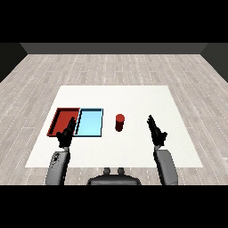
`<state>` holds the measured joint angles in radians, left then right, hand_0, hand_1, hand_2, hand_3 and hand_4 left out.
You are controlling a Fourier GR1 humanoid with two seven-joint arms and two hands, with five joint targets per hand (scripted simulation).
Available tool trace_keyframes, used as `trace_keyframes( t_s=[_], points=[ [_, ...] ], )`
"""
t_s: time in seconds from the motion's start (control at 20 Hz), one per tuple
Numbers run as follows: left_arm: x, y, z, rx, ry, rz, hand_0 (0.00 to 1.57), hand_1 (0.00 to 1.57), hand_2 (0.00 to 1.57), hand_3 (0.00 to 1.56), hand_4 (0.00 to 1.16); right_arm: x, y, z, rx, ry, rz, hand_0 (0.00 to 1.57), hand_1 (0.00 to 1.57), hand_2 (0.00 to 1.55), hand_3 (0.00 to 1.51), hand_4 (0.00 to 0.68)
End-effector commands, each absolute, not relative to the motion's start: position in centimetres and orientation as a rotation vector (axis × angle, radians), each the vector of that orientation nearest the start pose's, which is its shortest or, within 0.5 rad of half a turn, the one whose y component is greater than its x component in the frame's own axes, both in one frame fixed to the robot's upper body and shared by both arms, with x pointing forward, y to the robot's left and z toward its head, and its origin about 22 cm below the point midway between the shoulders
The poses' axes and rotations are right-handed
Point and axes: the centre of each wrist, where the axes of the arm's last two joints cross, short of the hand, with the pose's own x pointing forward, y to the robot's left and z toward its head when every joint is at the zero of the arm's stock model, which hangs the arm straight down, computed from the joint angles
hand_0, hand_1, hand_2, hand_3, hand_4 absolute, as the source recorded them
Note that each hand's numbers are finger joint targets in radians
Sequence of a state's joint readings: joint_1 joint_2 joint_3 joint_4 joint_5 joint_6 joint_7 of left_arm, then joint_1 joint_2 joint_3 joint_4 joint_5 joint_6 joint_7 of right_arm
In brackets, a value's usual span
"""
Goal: Pick the red can and put it in the red box
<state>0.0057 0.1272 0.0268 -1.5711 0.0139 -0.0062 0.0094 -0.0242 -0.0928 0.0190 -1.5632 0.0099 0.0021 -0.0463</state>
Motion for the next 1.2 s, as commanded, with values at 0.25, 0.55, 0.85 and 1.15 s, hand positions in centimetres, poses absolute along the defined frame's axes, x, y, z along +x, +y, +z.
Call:
trace_keyframes(
  t_s=[0.25, 0.55, 0.85, 1.15],
  points=[
    [24.7, 25.1, -0.1, 0.136, -1.501, -0.097, 0.0, 0.0, 0.0, 0.0, 0.0, 22.5, -28.2, 0.9, -0.099, -1.56, 0.122, 0.0, 0.0, 0.0, 0.0, 0.0],
    [22.4, 26.1, 0.2, 0.002, -2.005, 0.002, 0.0, 0.0, 0.0, 0.0, 0.0, 23.1, -27.9, 1.1, 0.065, -1.904, 0.041, 0.0, 0.0, 0.0, 0.0, 0.0],
    [24.2, 28.6, 0.9, 0.031, -2.018, -0.015, 0.0, 0.0, 0.0, 0.0, 0.0, 24.0, -28.8, 1.1, 0.09, -1.905, 0.026, 0.0, 0.0, 0.0, 0.0, 0.0],
    [21.5, 26.9, 1.2, -0.017, -2.026, -0.015, 0.0, 0.0, 0.0, 0.0, 0.0, 25.0, -28.5, 0.9, 0.067, -1.907, 0.052, 0.0, 0.0, 0.0, 0.0, 0.0]
  ],
)
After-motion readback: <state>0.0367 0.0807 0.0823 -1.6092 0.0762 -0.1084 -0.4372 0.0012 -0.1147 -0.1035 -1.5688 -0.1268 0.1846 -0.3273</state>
